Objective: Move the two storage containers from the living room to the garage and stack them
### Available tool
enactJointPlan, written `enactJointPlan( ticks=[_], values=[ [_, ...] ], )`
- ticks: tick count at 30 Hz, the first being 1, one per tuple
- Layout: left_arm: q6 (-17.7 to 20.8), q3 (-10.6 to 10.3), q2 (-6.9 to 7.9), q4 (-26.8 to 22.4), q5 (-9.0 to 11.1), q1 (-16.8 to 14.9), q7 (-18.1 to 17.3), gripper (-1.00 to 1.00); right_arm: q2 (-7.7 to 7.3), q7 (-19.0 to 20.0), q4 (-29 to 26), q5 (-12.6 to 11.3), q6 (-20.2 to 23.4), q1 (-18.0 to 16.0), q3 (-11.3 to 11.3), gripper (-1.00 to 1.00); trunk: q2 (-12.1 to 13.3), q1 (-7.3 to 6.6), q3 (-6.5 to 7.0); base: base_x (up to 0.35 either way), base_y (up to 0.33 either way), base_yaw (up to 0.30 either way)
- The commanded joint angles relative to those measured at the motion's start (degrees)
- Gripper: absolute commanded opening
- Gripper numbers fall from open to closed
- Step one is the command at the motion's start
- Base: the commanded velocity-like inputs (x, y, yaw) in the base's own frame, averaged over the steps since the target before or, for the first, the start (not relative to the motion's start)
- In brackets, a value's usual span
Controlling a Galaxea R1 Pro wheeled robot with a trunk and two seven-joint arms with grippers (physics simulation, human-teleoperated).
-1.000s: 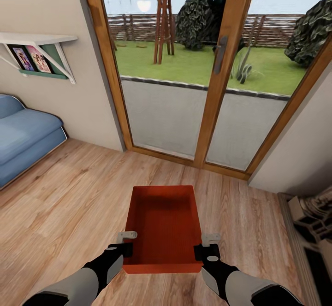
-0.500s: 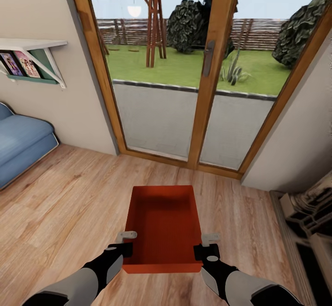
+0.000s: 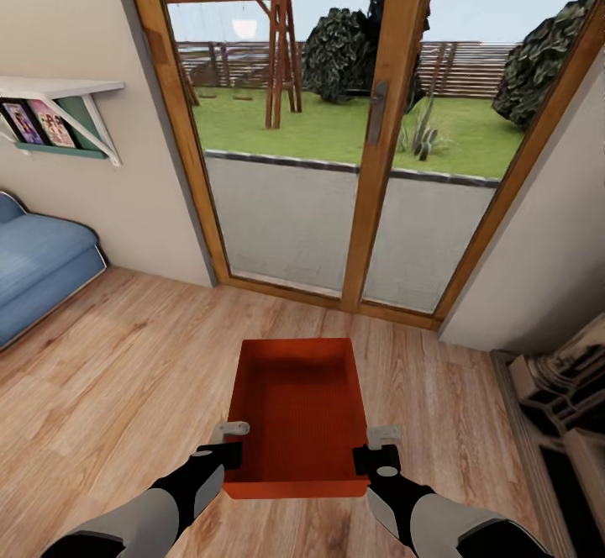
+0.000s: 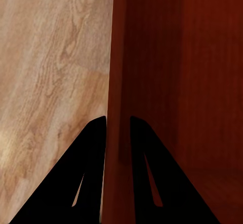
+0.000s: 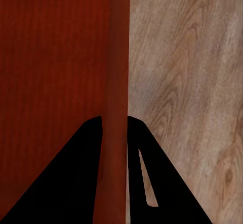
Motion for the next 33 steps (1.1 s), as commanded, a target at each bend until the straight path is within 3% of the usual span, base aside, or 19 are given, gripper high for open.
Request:
enactJointPlan(
  ticks=[1,33],
  values=[
    [0.4,0.6,0.60,-0.2,-0.3,0.0,0.9,-1.00,0.04,0.0,-0.1,0.3,0.0,0.0,-1.7,-1.00,0.0,0.00,0.04,0.000,0.000,0.000],
    [0.3,0.6,1.29,-0.2,-0.3,0.0,0.9,-1.00,0.04,0.1,-0.1,0.2,0.2,0.0,-1.8,-1.00,0.0,0.00,2.98,0.000,0.000,0.000]
  ],
)
